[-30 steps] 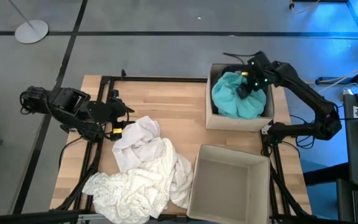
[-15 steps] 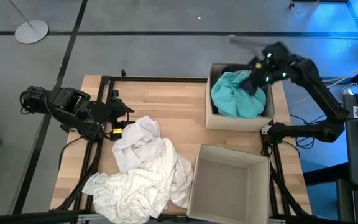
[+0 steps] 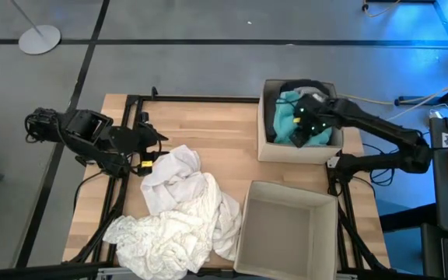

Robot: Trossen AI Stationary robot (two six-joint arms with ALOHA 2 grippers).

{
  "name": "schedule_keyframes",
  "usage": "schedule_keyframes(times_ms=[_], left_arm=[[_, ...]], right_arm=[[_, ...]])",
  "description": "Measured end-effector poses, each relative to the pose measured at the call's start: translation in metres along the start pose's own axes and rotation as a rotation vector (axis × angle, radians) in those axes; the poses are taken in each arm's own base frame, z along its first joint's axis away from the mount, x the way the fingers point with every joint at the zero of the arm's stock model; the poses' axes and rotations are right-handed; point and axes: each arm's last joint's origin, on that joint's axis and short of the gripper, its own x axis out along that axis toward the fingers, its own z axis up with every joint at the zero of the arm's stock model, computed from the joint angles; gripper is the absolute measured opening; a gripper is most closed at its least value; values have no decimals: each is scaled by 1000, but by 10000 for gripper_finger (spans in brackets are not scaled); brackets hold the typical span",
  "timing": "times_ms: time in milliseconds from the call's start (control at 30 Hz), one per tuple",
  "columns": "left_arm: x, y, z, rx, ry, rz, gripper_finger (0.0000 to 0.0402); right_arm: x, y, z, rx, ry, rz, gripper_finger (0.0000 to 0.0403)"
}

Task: Sort clothes
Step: Put the light blue shorts into the top laundry organizer

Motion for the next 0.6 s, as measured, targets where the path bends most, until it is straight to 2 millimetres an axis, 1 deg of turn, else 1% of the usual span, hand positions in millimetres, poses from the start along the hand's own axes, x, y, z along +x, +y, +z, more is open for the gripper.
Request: schedule_keyframes(times_ms=[100, 167, 267, 333, 400, 433, 500, 600], left_arm=[[0, 0, 0, -8, 0, 0, 192], [0, 0, 0, -8, 0, 0, 192], [0, 0, 0, -9, 0, 0, 192], [0, 0, 0, -12, 0, 0, 192], [0, 0, 0, -12, 0, 0, 192], [0, 0, 0, -11, 0, 0, 192], [0, 0, 0, -12, 0, 0, 192], [0, 0, 0, -18, 1, 1, 192]], right_arm=[[19, 0, -4, -9, 21, 13, 197], [26, 0, -6, -8, 14, 14, 197], [30, 0, -7, -7, 3, 14, 197], [26, 1, -5, -16, 6, 20, 197], [12, 1, -1, -19, 3, 25, 197], [1, 1, 2, -19, -13, 31, 197], [-25, 2, 8, -15, -89, 48, 197], [-60, 1, 13, 7, -146, 65, 197]])
